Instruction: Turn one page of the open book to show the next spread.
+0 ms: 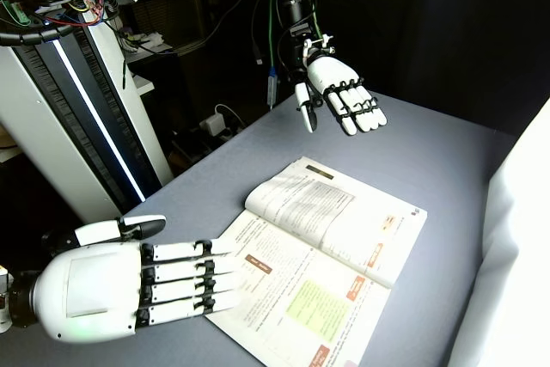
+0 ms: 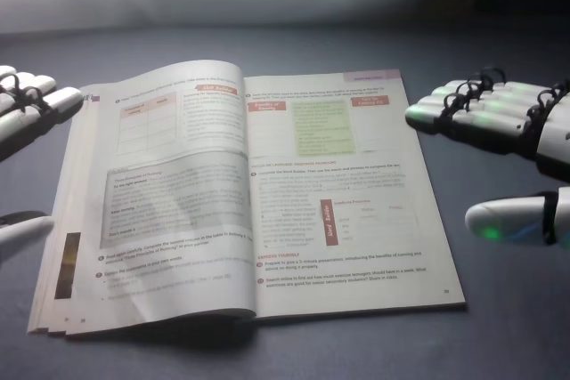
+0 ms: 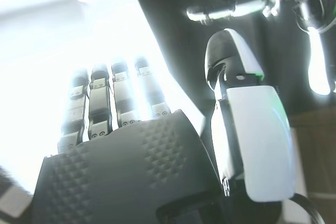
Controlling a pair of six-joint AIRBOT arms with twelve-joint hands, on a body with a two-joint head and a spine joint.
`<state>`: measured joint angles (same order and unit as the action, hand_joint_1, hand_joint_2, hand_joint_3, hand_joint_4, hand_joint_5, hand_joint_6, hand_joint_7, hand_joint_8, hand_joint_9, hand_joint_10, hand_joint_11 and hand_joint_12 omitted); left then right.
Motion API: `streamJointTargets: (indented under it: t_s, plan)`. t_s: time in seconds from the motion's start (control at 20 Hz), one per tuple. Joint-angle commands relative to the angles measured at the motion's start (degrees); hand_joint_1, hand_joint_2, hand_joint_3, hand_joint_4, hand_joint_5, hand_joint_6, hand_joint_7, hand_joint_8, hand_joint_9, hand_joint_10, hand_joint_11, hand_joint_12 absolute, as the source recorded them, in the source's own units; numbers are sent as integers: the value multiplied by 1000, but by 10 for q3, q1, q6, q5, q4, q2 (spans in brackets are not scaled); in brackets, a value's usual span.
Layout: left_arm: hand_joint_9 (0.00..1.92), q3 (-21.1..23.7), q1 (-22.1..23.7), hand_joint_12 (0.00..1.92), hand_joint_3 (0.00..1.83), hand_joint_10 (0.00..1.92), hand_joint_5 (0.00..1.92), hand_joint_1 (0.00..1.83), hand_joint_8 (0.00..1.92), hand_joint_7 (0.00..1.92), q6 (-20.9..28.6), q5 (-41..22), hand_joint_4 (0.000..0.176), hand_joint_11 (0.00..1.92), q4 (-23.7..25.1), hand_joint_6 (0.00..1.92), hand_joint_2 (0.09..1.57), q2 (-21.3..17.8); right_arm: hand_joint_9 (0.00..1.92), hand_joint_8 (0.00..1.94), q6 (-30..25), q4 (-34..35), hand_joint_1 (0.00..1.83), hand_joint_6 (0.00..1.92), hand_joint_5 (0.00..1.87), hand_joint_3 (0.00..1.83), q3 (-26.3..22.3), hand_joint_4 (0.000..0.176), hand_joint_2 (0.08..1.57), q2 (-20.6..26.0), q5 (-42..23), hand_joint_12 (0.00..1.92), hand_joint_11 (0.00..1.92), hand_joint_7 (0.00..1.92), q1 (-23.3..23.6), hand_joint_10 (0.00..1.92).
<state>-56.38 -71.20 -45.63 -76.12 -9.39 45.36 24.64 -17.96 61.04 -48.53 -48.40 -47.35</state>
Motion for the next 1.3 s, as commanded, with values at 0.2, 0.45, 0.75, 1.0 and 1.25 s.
streamJointTargets:
  t_s: [0.2,0.45,0.75,1.0,1.25]
  plan:
    - [0,-26,53,0,12,0,3,237,0,0,13,-48,0,0,18,0,1418,29,0,0,32,75,0,0,0,23,-12,0,1273,9,-118,0,0,0,-17,0]
    - [0,-45,99,0,0,0,0,259,0,0,19,-51,0,0,30,0,1403,57,0,0,51,122,0,0,0,29,-16,0,1291,17,-184,0,0,0,-36,0]
    - [0,-56,120,0,10,0,0,307,0,0,24,-95,12,0,20,0,1407,74,0,0,82,171,101,0,0,19,-28,0,1305,42,-280,0,0,0,-45,0]
    - [0,-56,117,0,0,0,0,407,0,0,23,-138,83,0,10,0,1362,71,0,0,88,194,495,0,0,0,-25,32,1285,45,-345,0,0,0,-47,0]
    - [3,-53,113,18,0,1,0,418,0,0,17,-184,66,38,2,0,1306,63,32,0,88,201,354,0,0,0,-28,0,1423,56,-399,359,2,0,-47,134]
